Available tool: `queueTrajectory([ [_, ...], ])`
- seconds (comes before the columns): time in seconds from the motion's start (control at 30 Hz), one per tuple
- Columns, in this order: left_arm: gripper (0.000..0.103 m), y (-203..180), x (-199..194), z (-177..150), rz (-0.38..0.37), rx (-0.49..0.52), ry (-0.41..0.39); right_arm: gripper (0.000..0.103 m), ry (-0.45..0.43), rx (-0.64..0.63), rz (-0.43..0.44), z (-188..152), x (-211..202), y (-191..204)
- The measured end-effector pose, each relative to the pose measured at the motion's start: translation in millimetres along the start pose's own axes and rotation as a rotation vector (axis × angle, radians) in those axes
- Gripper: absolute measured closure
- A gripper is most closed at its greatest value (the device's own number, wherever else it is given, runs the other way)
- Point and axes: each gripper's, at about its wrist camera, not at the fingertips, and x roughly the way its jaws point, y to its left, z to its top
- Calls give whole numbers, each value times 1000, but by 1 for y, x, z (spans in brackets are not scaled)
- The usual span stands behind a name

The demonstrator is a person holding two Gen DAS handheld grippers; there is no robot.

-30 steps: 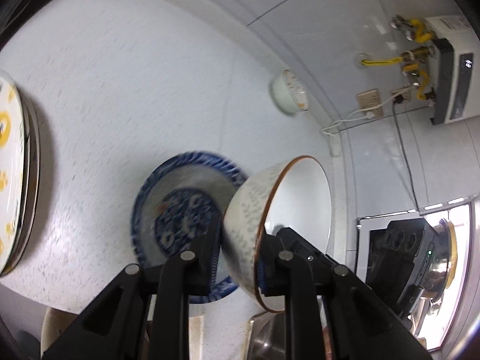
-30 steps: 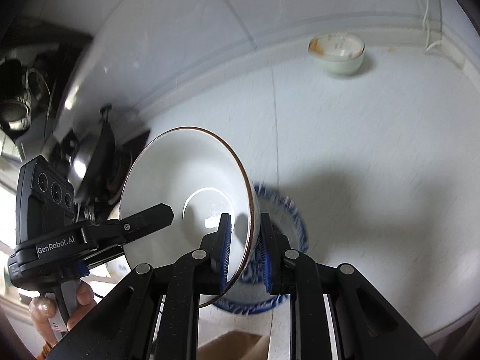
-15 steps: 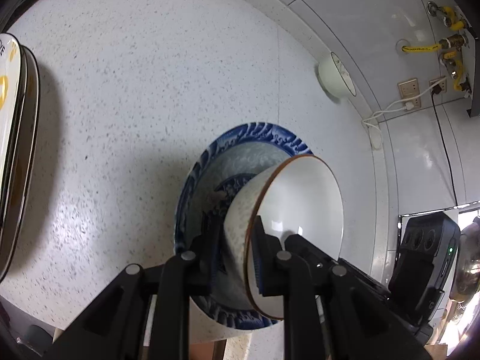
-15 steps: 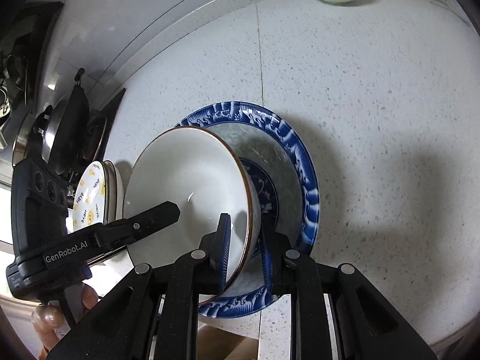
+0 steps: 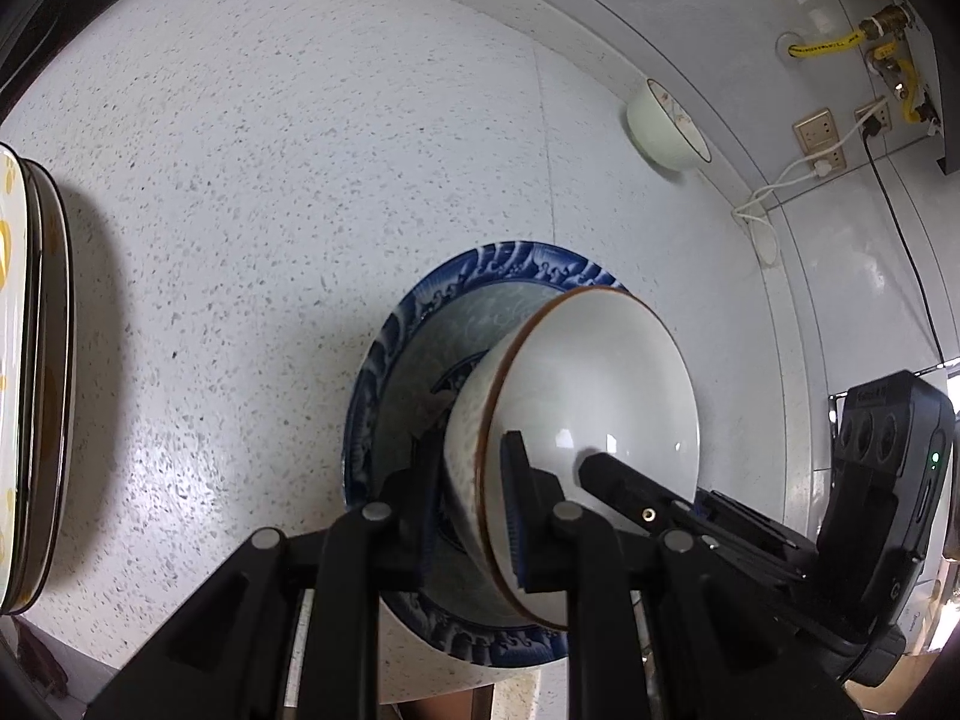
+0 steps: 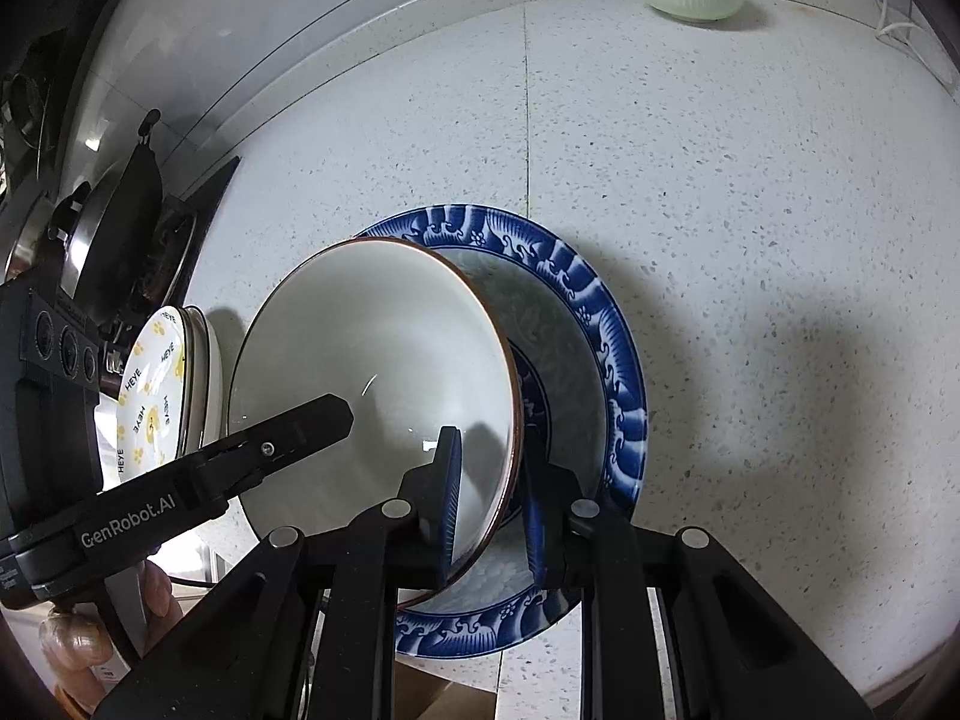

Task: Organize plates and bowls
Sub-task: 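Lower the white bowl into the blue-and-white plate and open both grippers, then move both grippers to the yellow-flower bowl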

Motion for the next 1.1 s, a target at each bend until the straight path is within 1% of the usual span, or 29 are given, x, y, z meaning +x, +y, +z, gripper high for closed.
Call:
queueTrajectory([
  [0.13, 86, 1, 0, 1, 10, 21, 11, 86, 5, -7, -21, 2, 2, 4],
  [0.33, 85, -9, 0, 3, 79, 105, 7, 86, 7, -16, -69, 4, 1, 10],
  [0.43, 83, -16, -1, 7, 98, 159, 5, 86, 7, -19, -80, 7, -2, 12],
  [0.53, 83, -22, -4, 10, 113, 199, -2, 86, 4, -28, -115, 8, -4, 15],
  [0.67, 83, -24, -10, 12, 99, 234, 0, 86, -7, -27, -136, 10, -7, 19],
  [0.77, 82, -23, -24, 15, 85, 266, -27, 86, -28, -26, -156, 10, -16, 23],
  [0.8, 81, -22, -29, 14, 76, 269, -33, 85, -34, -24, -159, 9, -19, 23],
  [0.83, 68, -21, -35, 15, 57, 269, -39, 84, -43, -23, -164, 9, -24, 26],
  [0.87, 58, -20, -41, 17, 39, 271, -48, 79, -48, -24, -167, 9, -27, 27],
  [0.9, 56, -19, -47, 17, 26, 277, -60, 70, -56, -24, -172, 9, -30, 28],
  [0.93, 54, -19, -53, 17, 10, 287, -70, 64, -68, -22, -181, 9, -34, 28],
  [0.97, 51, -19, -59, 17, -4, 296, -76, 54, -79, -20, -189, 9, -38, 30],
  [1.0, 49, -18, -65, 18, -22, 297, -74, 49, -92, -20, -197, 8, -43, 31],
  [1.03, 45, -18, -68, 21, -45, 291, -65, 48, -106, -19, -204, 9, -48, 32],
  [1.1, 41, -17, -73, 29, -94, 273, -40, 38, -127, -12, -218, 9, -57, 28],
])
